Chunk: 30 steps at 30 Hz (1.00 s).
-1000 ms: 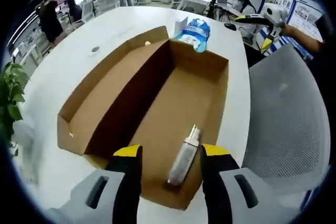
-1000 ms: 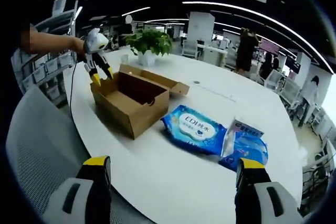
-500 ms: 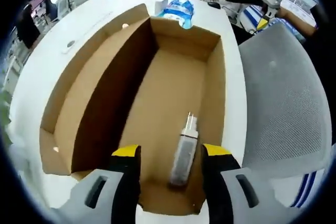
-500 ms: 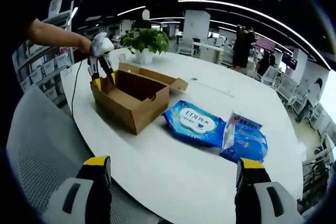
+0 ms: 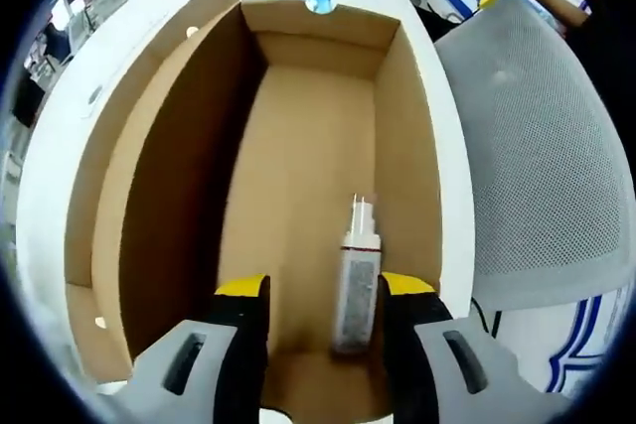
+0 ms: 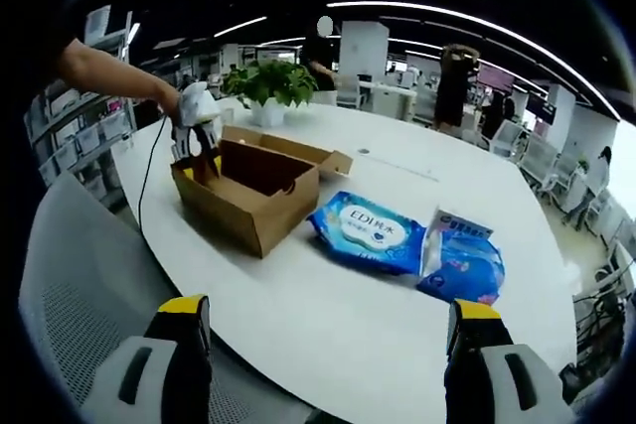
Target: Operate the shoe box by opening the lid, removing the specified soft item, and placing it in the target area until the item is outside and the box remains undamaged.
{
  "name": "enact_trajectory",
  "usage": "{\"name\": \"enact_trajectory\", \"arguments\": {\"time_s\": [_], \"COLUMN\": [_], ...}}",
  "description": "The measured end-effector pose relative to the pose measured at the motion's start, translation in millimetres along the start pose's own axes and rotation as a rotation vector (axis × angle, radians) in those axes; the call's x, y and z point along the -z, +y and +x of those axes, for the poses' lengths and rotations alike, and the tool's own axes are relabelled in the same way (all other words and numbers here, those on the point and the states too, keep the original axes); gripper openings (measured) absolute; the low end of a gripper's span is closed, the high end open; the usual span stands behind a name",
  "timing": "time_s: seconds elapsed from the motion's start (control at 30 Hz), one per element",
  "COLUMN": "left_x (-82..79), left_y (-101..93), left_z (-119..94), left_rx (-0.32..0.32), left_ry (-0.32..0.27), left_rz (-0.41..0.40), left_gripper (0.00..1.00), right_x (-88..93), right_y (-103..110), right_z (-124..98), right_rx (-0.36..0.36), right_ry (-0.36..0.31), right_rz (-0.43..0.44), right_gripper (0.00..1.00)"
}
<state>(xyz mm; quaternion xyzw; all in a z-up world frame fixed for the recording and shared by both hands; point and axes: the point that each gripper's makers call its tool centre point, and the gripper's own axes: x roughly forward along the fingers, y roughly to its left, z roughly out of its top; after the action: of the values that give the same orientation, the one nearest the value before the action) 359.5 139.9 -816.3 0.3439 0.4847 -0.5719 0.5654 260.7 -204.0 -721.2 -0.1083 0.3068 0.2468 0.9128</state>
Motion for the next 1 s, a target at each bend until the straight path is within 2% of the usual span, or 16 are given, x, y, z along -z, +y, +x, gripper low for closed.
{"name": "enact_trajectory", "arguments": {"time_s": [0.3,0.6,0.87,1.0], "left_x": [2.6,1.6,-1.1,-2.9], "left_y": [-0.4,2.0,15.3,14.4], "left_z": [9,11,7,6], "left_rx": [0.038,0.057,0.009,0.007], "left_ry": [0.034,0.045,0.029,0.023], "left_rz": [0.047,0.064,0.03,0.038], "left_gripper": [0.46,0.48,0.45,0.41], "right_x": [2.5,14.0,14.7,13.6], "right_y": [-4,-7,-7,-6], "right_z": [0,-5,-6,-5], "right_rx": [0.014,0.017,0.021,0.017], "right_ry": [0.002,0.033,0.027,0.023], "right_rz": [0.013,-0.007,0.008,0.006], "right_gripper": [1.0,1.0,1.0,1.0]}}
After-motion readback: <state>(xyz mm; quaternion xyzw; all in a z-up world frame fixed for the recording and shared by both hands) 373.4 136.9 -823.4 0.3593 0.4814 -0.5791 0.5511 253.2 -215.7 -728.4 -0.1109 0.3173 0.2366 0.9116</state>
